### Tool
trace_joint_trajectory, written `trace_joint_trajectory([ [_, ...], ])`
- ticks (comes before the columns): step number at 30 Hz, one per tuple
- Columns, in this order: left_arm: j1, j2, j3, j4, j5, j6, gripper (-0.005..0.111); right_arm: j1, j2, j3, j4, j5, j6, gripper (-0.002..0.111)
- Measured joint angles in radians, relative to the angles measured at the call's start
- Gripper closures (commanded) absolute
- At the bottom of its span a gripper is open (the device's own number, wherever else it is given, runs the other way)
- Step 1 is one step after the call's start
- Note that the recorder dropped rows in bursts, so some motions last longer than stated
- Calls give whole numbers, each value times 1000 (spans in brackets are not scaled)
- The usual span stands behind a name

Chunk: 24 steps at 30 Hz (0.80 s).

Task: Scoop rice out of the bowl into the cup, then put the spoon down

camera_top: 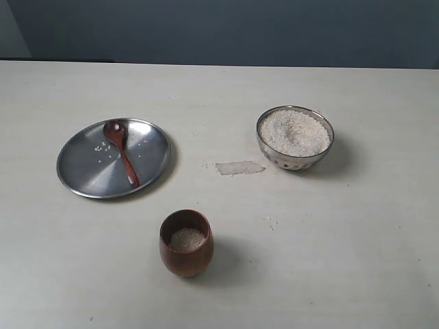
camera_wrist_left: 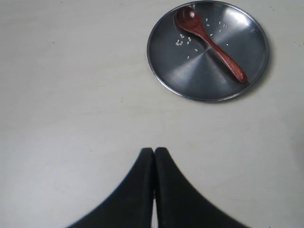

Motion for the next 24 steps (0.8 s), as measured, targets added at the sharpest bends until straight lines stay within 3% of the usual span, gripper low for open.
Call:
trace_joint_trajectory([
  [5, 0, -16, 2, 79, -76, 0, 106, 0, 0, 0, 0, 0, 0, 108],
  [13, 0, -153, 155, 57, -534, 0, 106, 0, 0, 0, 0, 0, 0, 108],
  [24, 0, -370, 477, 136, -734, 0, 106, 0, 0, 0, 0, 0, 0, 108],
])
